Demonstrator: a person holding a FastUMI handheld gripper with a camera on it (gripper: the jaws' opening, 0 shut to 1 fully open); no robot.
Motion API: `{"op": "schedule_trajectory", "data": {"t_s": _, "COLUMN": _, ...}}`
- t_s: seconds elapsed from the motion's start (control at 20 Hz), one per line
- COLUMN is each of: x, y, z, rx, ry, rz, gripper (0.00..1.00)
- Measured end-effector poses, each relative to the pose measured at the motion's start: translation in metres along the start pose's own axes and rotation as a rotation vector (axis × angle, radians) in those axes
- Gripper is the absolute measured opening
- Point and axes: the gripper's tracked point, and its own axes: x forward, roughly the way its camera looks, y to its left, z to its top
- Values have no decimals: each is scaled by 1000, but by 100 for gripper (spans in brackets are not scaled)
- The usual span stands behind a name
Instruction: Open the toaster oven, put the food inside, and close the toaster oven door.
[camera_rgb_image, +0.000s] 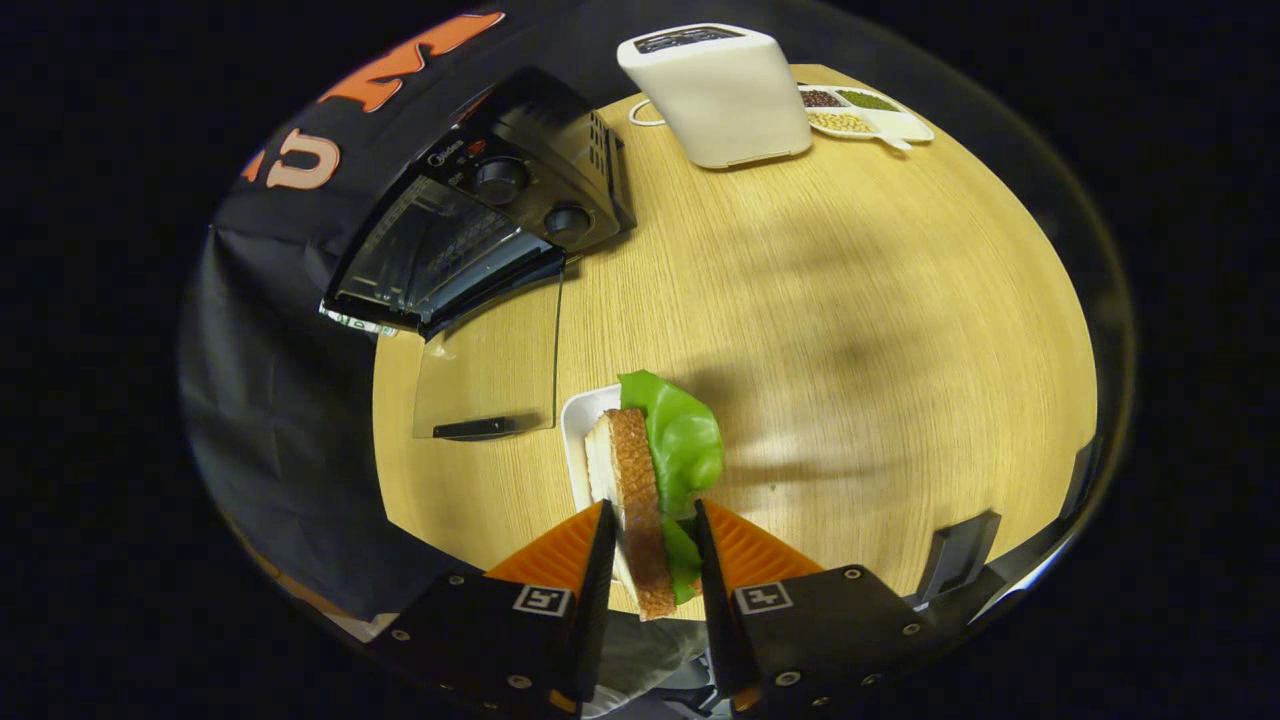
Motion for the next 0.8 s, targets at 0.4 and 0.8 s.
{"op": "schedule_trajectory", "data": {"t_s": 0.4, "x": -43, "y": 24, "z": 10, "rx": 66, "ry": -141, "rz": -7, "gripper": 28}}
{"op": "schedule_trajectory", "data": {"t_s": 0.8, "x": -69, "y": 104, "z": 40, "rx": 214, "ry": -343, "rz": 193, "gripper": 28}}
